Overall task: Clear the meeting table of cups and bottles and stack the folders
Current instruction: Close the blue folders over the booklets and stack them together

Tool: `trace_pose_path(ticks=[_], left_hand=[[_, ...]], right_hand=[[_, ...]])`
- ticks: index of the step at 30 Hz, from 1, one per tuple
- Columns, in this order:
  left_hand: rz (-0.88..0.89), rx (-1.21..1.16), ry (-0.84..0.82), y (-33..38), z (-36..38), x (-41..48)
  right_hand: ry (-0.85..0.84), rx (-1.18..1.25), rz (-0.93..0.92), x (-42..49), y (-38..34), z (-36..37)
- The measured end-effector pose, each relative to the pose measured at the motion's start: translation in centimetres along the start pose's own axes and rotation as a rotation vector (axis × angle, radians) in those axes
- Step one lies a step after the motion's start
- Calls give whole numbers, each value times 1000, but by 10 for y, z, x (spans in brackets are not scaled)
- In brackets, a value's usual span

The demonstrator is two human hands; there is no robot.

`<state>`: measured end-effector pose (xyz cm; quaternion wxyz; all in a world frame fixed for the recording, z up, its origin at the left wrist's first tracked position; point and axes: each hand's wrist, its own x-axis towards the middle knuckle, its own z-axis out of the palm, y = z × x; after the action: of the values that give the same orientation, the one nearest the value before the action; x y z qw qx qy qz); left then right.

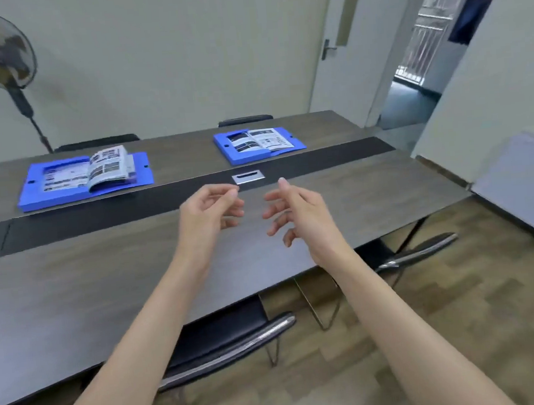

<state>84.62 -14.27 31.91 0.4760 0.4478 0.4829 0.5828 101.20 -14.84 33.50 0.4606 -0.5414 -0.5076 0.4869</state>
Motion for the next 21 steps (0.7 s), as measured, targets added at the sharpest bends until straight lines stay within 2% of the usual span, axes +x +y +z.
trace_pose_path(ticks=[10, 21], left_hand=[[-10, -56, -191, -20, 324, 45], [-32, -75, -467, -54, 632, 117]], right_hand=[[308, 22, -15, 35, -1, -352], [518, 46, -34, 124, 5, -613]])
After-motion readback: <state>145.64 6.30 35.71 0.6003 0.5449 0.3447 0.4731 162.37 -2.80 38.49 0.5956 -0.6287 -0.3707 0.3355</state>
